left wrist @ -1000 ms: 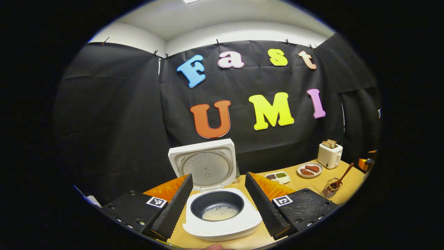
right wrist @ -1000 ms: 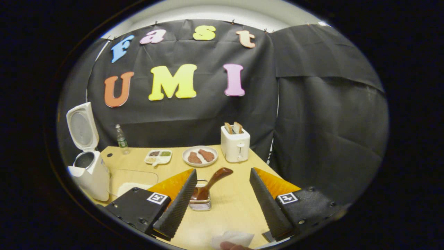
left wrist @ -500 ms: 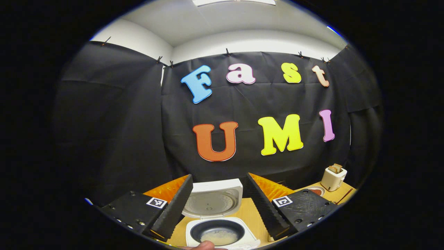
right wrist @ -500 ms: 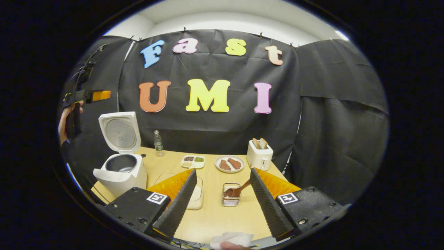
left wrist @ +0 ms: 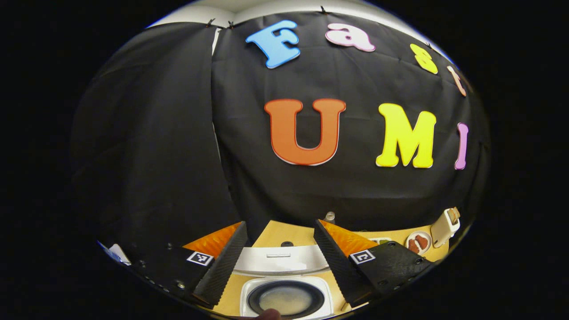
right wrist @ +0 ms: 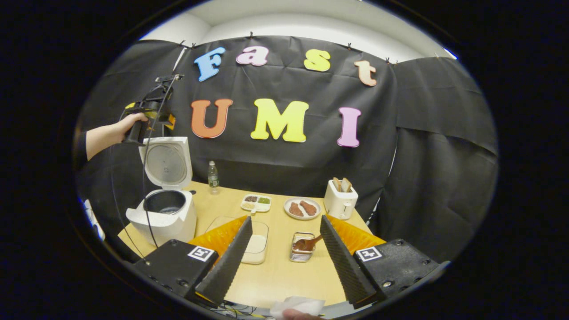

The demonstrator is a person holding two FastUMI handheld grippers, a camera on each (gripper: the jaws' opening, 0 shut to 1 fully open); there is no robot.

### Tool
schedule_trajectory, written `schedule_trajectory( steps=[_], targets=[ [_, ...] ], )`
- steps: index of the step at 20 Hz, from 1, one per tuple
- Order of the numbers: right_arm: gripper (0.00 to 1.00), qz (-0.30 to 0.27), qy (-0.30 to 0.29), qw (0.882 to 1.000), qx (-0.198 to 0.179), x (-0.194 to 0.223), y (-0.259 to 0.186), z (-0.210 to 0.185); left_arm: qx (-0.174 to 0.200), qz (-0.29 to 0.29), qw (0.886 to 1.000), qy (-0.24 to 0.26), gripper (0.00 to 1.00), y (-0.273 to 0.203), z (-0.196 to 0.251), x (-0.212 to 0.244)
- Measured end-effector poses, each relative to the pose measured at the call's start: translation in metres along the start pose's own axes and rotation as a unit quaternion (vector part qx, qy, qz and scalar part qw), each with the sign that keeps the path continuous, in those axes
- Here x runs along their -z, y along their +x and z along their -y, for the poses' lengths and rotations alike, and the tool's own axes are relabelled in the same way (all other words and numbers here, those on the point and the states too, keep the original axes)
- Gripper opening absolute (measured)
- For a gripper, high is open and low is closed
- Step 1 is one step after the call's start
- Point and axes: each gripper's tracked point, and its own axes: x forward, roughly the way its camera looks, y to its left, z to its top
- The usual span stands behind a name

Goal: Close the left gripper, press the button to open the rice cooker; take a wooden spoon from the chopstick holder with the right hand, scoop a spoonful of rice and pour it into the rice cooker, then put the wooden spoon back into the chopstick holder.

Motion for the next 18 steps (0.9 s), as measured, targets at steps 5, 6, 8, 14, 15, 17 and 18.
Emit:
schedule_trajectory(
  steps=[5, 6, 8, 14, 15, 17, 18],
  targets=[
    [1.00, -0.004, 0.000, 1.000, -0.011, 0.002, -0.003, -0.003, 0.008, -0.065, 0.998, -0.013, 0.96, 0.001, -0.005, 0.025],
    [1.00, -0.005, 0.000, 1.000, -0.015, 0.003, -0.002, -0.006, 0.011, -0.069, 0.997, -0.014, 1.00, -0.002, -0.006, 0.028],
    [1.00, -0.005, 0.000, 1.000, -0.021, 0.003, -0.003, -0.009, 0.017, -0.069, 0.997, -0.007, 0.99, -0.012, -0.006, 0.036],
    [1.00, 0.000, -0.001, 0.999, -0.039, -0.001, -0.004, -0.017, 0.042, -0.109, 0.993, -0.012, 1.00, -0.050, 0.004, 0.099],
    [1.00, -0.001, -0.003, 0.999, -0.041, 0.000, -0.003, -0.019, 0.048, -0.136, 0.989, -0.005, 0.98, -0.056, 0.006, 0.124],
    [1.00, -0.003, -0.006, 0.999, -0.046, 0.000, -0.002, -0.022, 0.043, -0.159, 0.986, 0.009, 0.97, -0.060, 0.005, 0.168],
    [1.00, -0.004, -0.009, 0.999, -0.047, 0.000, -0.003, -0.022, 0.044, -0.169, 0.985, 0.012, 0.99, -0.058, 0.007, 0.182]
  ],
)
